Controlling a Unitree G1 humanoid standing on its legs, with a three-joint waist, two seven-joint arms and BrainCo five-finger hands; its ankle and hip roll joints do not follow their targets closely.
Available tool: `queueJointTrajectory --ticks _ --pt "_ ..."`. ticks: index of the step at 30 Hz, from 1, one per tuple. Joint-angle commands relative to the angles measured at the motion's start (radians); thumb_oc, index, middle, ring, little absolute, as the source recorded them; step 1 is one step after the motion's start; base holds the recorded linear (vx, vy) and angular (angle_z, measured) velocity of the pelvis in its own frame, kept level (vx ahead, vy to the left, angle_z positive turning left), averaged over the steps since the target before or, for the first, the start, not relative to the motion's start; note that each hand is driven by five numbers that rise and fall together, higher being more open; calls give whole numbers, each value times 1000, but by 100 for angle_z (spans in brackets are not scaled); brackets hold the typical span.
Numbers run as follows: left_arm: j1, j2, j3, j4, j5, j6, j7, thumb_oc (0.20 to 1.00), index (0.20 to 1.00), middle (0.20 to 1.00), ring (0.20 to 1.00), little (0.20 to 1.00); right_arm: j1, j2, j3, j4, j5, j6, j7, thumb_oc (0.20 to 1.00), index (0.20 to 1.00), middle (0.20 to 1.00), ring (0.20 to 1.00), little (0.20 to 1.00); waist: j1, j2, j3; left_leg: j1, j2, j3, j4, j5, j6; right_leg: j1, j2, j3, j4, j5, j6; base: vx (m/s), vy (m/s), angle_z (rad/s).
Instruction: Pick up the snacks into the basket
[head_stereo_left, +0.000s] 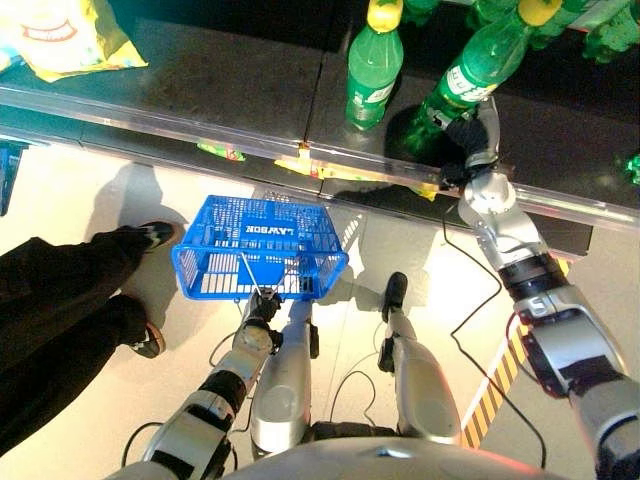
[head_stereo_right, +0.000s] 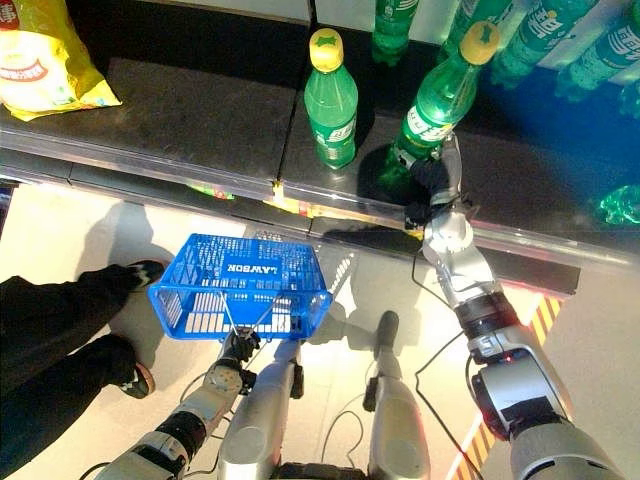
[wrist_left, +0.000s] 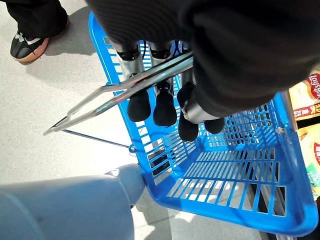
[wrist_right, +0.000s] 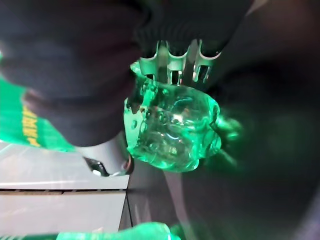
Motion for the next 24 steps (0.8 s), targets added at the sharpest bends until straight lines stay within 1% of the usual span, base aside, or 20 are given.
queueJointTrajectory --ticks 1,3,4,9,13,14,15,18,19,20,21,24 --pt "114 12 -32 24 -9 33 11 200 200 200 200 200 128 9 -37 -57 39 -14 41 200 200 200 200 200 3 -39 -31 -2 -84 24 -1 -59 4 -90 -41 51 88 7 58 0 0 0" --pt "121 15 -27 10 -5 34 7 200 200 200 200 200 157 -5 -61 -85 40 -17 46 200 200 200 200 200 -2 -41 -34 0 -85 25 -1 -59 4 -88 -41 51 89 6 58 -2 -3 2" --pt "131 21 -17 0 -5 34 3 200 200 200 200 200 204 -25 -103 -119 44 -21 50 200 200 200 200 200 -10 -43 -37 4 -84 25 -1 -60 4 -86 -40 50 92 4 58 0 0 0" --pt "145 26 24 7 -12 42 -9 200 200 200 200 200 315 -92 -221 -232 29 -28 61 200 200 200 200 200 -30 -51 -53 21 -81 28 -1 -65 4 -77 -37 53 100 -1 57 0 -3 1" --pt "161 27 51 2 -16 46 -22 200 200 200 200 200 399 -143 -305 -321 21 -31 103 200 200 200 200 200 -47 -55 -75 38 -80 32 -1 -70 6 -65 -35 60 103 -7 56 0 0 0" --pt "162 27 50 1 -16 47 -22 200 200 200 200 200 403 -143 -307 -324 21 -30 104 200 200 200 200 200 -46 -54 -76 39 -80 32 -1 -71 6 -64 -35 60 103 -7 57 0 0 0" --pt "167 28 62 -3 -18 46 -27 200 200 200 200 200 431 -157 -336 -366 26 -34 127 200 200 200 200 200 -56 -54 -86 45 -79 34 -1 -73 6 -61 -36 60 105 -9 57 10 -3 -3" --pt "176 27 70 -12 -19 46 -35 200 200 200 200 200 473 -170 -373 -408 41 -37 154 200 200 200 200 200 -64 -52 -99 54 -80 37 -1 -77 8 -57 -35 64 104 -10 58 27 -1 -8" --pt "174 24 76 -6 -19 45 -34 200 200 200 200 200 508 -171 -395 -451 66 -48 183 200 200 200 200 200 -70 -52 -109 62 -81 40 -1 -79 8 -51 -33 67 103 -12 57 28 -7 -9" --pt "174 24 75 -6 -19 45 -34 200 200 200 200 200 509 -170 -396 -451 66 -47 183 200 200 200 200 200 -69 -52 -109 62 -81 40 -1 -79 8 -51 -33 67 103 -12 57 37 -6 -7" --pt "165 20 90 12 -18 46 -31 200 200 200 200 200 547 -178 -414 -501 75 -47 214 200 200 200 200 200 -79 -53 -121 70 -80 43 -1 -81 8 -47 -31 69 106 -16 57 32 -7 -1" --pt "152 17 120 44 -23 46 -24 200 200 200 200 200 621 -177 -428 -571 60 -45 265 200 200 200 200 200 -91 -57 -139 82 -78 49 -1 -85 8 -40 -27 74 112 -23 54 38 -14 -8"
